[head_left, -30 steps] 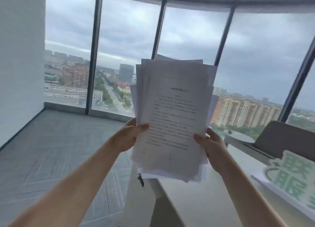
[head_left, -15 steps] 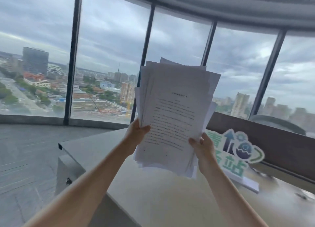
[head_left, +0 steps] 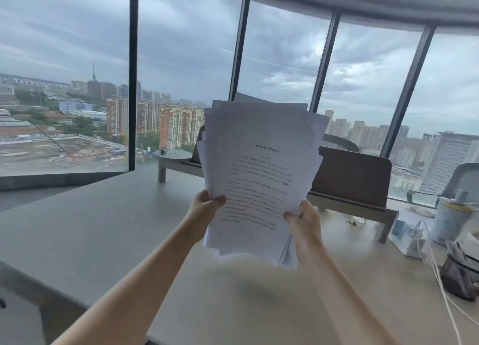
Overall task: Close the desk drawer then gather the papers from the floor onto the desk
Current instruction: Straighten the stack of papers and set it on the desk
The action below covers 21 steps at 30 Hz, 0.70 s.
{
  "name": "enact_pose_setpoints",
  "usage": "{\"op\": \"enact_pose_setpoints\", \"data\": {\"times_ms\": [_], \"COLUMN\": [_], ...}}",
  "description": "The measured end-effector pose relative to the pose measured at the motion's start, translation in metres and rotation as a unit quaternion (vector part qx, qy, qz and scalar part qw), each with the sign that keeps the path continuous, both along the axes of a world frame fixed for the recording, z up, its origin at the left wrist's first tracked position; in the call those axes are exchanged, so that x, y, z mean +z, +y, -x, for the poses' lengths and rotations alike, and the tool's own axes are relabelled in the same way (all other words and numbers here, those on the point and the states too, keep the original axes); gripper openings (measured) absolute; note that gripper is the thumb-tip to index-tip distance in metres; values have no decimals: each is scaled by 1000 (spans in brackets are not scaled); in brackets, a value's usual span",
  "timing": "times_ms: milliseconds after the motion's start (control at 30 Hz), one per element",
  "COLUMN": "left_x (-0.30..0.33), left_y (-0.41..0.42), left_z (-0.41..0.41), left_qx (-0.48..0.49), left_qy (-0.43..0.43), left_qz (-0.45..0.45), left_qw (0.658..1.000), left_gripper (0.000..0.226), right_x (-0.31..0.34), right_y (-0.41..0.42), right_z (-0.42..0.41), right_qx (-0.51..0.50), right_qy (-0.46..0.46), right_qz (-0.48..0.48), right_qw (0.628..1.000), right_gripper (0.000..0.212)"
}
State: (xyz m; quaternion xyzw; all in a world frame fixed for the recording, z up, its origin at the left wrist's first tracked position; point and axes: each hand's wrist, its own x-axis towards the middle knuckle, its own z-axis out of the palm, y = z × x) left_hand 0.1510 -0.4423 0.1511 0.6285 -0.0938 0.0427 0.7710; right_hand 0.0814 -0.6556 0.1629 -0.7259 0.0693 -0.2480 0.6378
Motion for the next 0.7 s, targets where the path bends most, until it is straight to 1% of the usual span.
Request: {"op": "enact_pose_setpoints", "data": {"times_ms": [67,233,333,367,467,533,600,700], "left_x": [-6,-24,-30,-31,-32,-31,-30,-29], "left_y": [-17,-44,-51,-52,-54,-56,-57,-61], "left_z": [-6,-22,-28,-29,-31,-30,-28,-26], "left_qx": [-16,-56,-95,-101,-109,-112,-101,-70], "left_qy": [6,2,-4,-8,-20,-28,-29,-28], "left_qz": [-4,-8,-6,-4,-4,-12,-25,-35], "left_qw": [1000,998,995,995,994,993,994,997], "left_gripper": [27,37,43,42,34,36,37,31], "right_x": [-7,-23,-35,-38,-42,-44,-45,-44], "right_y": [-13,-38,-48,-50,-53,-55,-57,-56], "right_z": [0,-2,-3,-3,-2,-3,-6,-10], "right_qx": [-25,-52,-51,-45,-27,-27,-31,-38], "right_qy": [7,12,26,26,12,3,-1,-7], "right_qz": [-7,-17,-32,-38,-52,-51,-39,-21], "right_qw": [1000,998,998,998,998,998,999,999], "right_gripper": [38,42,36,35,35,35,35,32]}}
